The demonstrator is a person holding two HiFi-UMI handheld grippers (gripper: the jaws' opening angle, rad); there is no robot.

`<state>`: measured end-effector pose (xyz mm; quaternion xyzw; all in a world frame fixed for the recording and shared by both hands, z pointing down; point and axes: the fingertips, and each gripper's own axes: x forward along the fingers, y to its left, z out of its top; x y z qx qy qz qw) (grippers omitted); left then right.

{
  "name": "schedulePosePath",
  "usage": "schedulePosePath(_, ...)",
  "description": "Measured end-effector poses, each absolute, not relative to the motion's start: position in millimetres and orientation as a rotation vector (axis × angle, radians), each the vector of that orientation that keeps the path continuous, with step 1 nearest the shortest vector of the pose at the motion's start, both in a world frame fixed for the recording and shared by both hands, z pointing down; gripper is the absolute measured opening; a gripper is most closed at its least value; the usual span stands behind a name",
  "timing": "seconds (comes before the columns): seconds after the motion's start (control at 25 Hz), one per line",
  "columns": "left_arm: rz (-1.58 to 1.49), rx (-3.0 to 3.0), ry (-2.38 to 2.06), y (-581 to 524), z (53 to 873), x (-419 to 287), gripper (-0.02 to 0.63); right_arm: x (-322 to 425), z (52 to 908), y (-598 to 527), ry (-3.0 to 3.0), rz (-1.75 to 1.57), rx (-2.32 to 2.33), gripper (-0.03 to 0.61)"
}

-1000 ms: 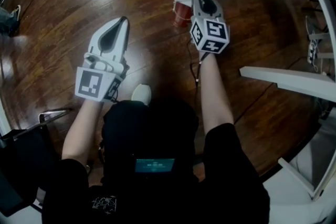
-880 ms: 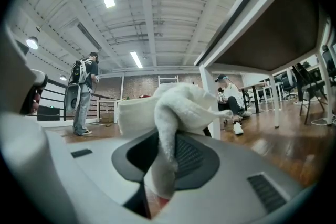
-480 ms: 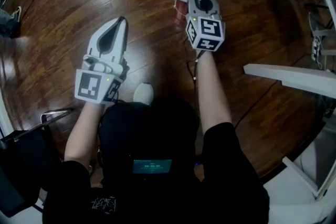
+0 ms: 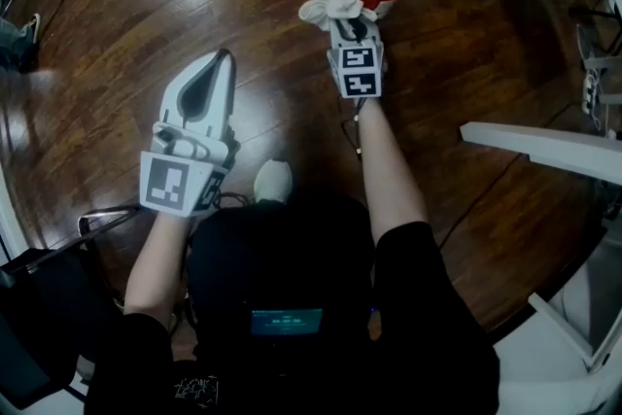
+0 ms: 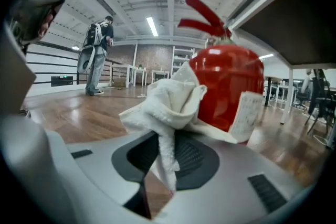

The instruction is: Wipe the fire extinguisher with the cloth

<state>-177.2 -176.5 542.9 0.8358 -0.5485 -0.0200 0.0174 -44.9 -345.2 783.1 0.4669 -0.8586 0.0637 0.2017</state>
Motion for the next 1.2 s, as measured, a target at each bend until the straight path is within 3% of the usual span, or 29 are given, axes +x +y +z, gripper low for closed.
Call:
schedulePosePath(0.28,-0.086,2.547,-1.761,-166,550,-201,0.003,-29,865,-339,-2.259,0.403,1.29,0.098)
schedulePosePath(0.6,-0.095,2.532,-1.775,-156,551,-211,0.003,-20,880,-336,-2.217,0.441,1.27,0.098)
schedulePosePath(0.84,-0.192,2.56,-1.732,-154,535,-193,0.003,-19,852,-328,-2.31,0.412,1.276,0.098)
schedulePosePath(1.2,-0.176,2.587,-1.719,-150,533,-175,0.003,-12,722,-309,-2.649,0.307,1.365,0.098)
